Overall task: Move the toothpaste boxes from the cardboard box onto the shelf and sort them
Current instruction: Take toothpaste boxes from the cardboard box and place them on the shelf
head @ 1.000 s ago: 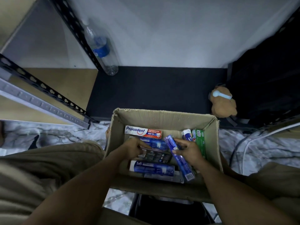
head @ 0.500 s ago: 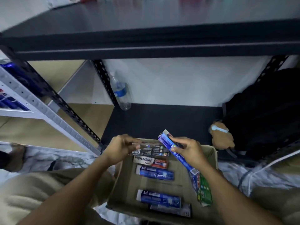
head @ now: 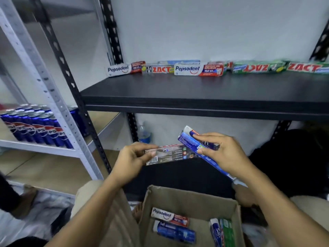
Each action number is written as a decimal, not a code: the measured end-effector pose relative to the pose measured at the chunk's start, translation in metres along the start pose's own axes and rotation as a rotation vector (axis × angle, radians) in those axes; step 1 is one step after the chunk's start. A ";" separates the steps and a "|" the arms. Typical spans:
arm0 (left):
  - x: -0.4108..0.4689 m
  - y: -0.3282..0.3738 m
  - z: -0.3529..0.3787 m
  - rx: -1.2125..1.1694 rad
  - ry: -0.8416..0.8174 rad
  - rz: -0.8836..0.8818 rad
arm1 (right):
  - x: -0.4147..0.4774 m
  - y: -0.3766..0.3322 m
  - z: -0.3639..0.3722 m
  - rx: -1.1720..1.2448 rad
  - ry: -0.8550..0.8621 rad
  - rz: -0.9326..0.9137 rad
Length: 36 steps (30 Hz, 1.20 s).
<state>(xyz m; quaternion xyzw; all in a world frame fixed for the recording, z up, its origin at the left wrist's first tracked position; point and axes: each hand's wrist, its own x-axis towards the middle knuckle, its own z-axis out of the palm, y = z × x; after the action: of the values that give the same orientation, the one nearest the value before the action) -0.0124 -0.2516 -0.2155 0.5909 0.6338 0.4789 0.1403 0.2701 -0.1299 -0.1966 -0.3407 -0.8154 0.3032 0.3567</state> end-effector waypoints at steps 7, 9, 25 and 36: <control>0.013 0.069 -0.038 -0.167 0.103 0.061 | 0.027 -0.077 -0.060 -0.174 0.056 -0.177; 0.021 0.077 -0.050 -0.089 0.101 0.112 | 0.037 -0.092 -0.074 -0.196 0.045 -0.198; 0.096 0.110 -0.116 -0.114 0.260 0.105 | 0.132 -0.099 -0.109 -0.547 -0.053 -0.186; 0.194 0.057 -0.109 0.431 0.344 0.007 | 0.194 -0.078 -0.075 -0.630 -0.166 -0.246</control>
<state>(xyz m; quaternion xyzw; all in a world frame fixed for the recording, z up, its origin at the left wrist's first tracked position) -0.1090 -0.1372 -0.0415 0.5193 0.7336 0.4268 -0.1001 0.2030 -0.0068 -0.0236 -0.3075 -0.9301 0.0181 0.2003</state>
